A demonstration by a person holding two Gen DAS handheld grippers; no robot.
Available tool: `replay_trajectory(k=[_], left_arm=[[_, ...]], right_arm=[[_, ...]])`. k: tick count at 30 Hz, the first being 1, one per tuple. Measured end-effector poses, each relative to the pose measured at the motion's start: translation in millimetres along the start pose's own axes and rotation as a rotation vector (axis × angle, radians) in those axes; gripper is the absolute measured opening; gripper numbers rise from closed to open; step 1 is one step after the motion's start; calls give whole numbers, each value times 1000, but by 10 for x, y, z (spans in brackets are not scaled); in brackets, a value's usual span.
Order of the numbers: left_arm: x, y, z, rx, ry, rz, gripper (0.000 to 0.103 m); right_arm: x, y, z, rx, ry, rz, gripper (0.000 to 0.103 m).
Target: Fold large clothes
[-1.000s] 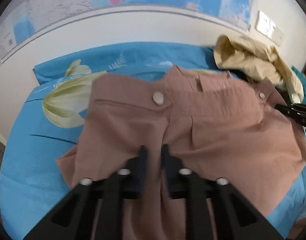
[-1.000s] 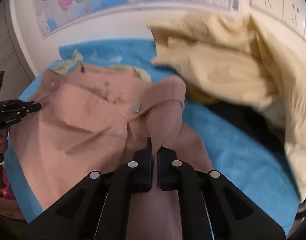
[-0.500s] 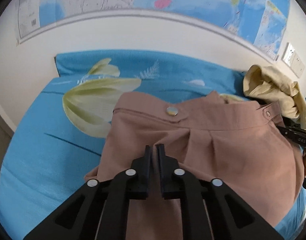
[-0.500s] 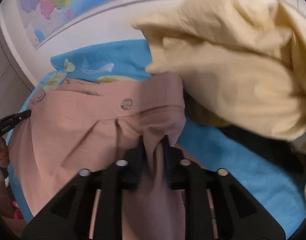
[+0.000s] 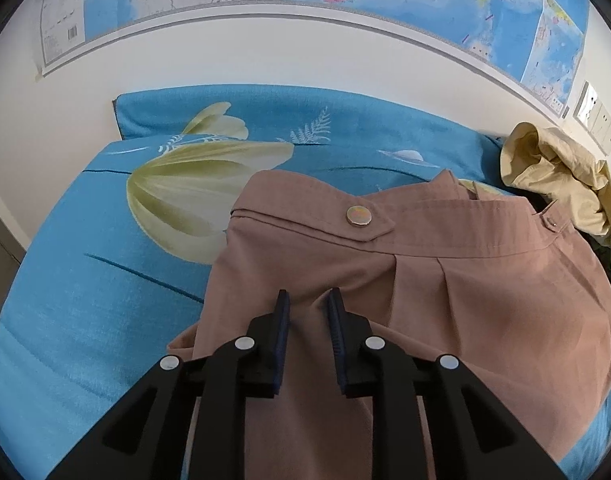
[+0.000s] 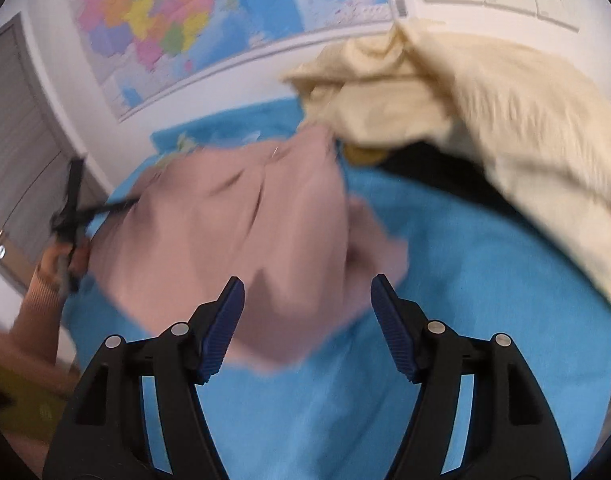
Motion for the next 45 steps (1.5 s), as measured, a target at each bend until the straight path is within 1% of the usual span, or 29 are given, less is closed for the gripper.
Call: replay_trajectory(k=[1, 2, 3, 4, 5, 6, 7, 10, 12, 14, 15, 16, 17, 18, 19, 21, 23, 24, 25, 27, 28, 31, 34, 36, 37, 40, 42, 44, 45], left_arm=[[2, 1, -7, 0, 1, 0, 20], [-2, 4, -17, 0, 1, 0, 20], [-12, 8, -28, 0, -2, 3, 20], [-24, 13, -37, 0, -5, 7, 20], [-34, 17, -42, 2, -9, 11, 21], [-45, 19, -46, 5, -11, 17, 21], [-61, 16, -50, 6, -16, 26, 21], [-72, 3, -67, 11, -8, 29, 21], [-79, 0, -78, 16, -16, 37, 21], [-88, 4, -81, 18, -23, 42, 22], [-87, 3, -81, 18, -22, 43, 22], [-82, -5, -76, 19, -17, 42, 22], [-75, -11, -71, 18, -8, 41, 23], [-68, -25, -52, 18, 1, 41, 25], [-65, -46, -22, 17, 4, 39, 32], [-65, -104, 68, 29, -1, 35, 43], [-75, -188, 191, 52, 4, 37, 50], [-104, -247, 272, 64, -17, 47, 55], [-121, -283, 321, 72, -32, 55, 60], [-210, -412, 480, 91, -85, 87, 65], [-248, -479, 550, 95, -108, 99, 69], [-375, -746, 735, 96, -155, 125, 70], [-472, -1004, 792, 55, -249, 151, 70], [-457, -1151, 805, 29, -289, 133, 70], [-439, -1225, 813, 14, -307, 119, 70], [-290, -1446, 758, -55, -413, 73, 70], [-187, -1513, 654, -106, -454, 61, 70], [-100, -1548, 527, -149, -478, 63, 70], [-76, -1551, 497, -148, -485, 68, 75]], right_arm=[[-28, -82, -70, -19, -2, 11, 66], [-44, -125, -150, -40, -13, 18, 63], [-59, -139, -252, -61, -28, 19, 56], [-59, -152, -349, -85, -13, 18, 26], [-55, -132, -393, -93, 25, 15, 12], [-61, -131, -376, -86, 37, 9, 6], [-78, -103, -335, -70, 15, 19, 2], [-53, 19, 17, 49, -35, 28, 1], [-22, 90, 122, 76, -28, 23, 1], [-34, 115, -22, 27, -61, 17, 2], [-52, 118, -222, -49, -121, 36, 2], [-33, 86, -349, -93, -165, 23, 3], [26, 54, -396, -107, -193, -4, 3], [80, 30, -418, -111, -187, -34, 3], [177, 7, -390, -99, -120, -95, 6], [274, -12, -287, -56, -32, -174, 21], [308, -13, -185, -25, 12, -205, 48], [320, -10, -162, -22, 19, -227, 55], [336, -5, -157, -21, 52, -247, 61], [397, 0, -181, -22, 118, -284, 68], [441, -5, -200, -22, 145, -316, 75], [519, -21, -225, -21, 216, -377, 76], [571, -121, -176, -9, 285, -428, 82], [583, -187, -149, -15, 318, -430, 84], [575, -218, -137, -20, 342, -430, 88], [490, -277, -120, -38, 406, -416, 91], [382, -250, -160, -50, 409, -387, 91], [312, -194, -261, -72, 372, -378, 91], [287, -163, -316, -82, 366, -379, 91]])
Point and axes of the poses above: each gripper's, at about its wrist camera, not at the fingertips, and z roughly against the way its jaws point, x to its right, y to its top, the point moved 1 cm from there along -z, roughly the way its jaws point, and after that the axes turned 14 degrees about -x, right-handed, at the moved point
